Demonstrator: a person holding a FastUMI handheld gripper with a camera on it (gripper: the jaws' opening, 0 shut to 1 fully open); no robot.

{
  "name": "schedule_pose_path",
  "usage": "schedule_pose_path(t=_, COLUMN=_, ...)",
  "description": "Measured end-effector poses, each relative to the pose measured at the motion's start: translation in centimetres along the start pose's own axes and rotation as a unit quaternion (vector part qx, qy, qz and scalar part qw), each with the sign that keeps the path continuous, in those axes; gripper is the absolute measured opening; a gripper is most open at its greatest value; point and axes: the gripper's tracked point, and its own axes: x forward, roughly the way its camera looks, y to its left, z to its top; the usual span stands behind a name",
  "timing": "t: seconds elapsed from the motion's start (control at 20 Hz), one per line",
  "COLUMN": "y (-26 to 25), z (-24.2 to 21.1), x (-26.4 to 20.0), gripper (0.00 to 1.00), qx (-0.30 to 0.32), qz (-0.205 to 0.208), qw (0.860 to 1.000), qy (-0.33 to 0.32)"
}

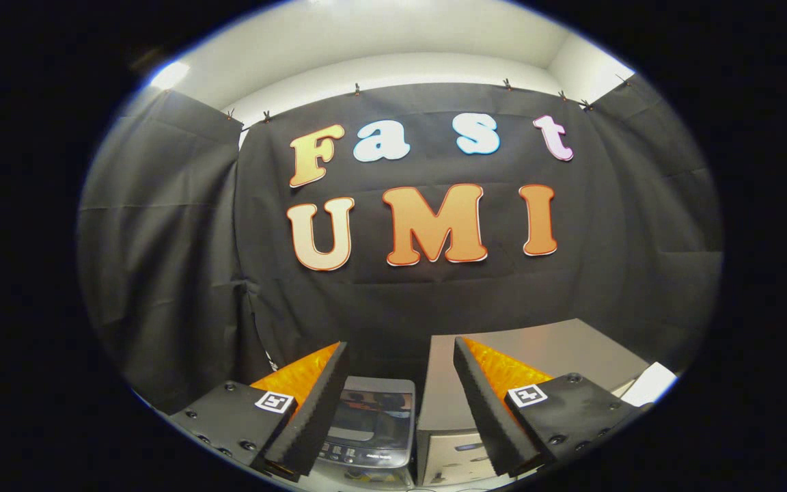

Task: Put the clothes into the washing machine and then close the washing machine lid.

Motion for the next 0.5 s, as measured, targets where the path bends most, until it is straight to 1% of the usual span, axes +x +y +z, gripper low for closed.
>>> schedule_pose_path(t=0.25, y=-2.9, z=0.1, x=-5.0, gripper=0.98, qx=-0.012, qz=0.005, qw=1.0, qy=-0.003)
schedule_pose_path(t=0.35, y=-3.6, z=0.3, x=-6.1, gripper=0.98, qx=-0.008, qz=0.007, qw=1.0, qy=-0.007)
schedule_pose_path(t=0.5, y=-4.7, z=0.4, x=-6.9, gripper=0.98, qx=-0.006, qz=-0.002, qw=1.0, qy=-0.018)
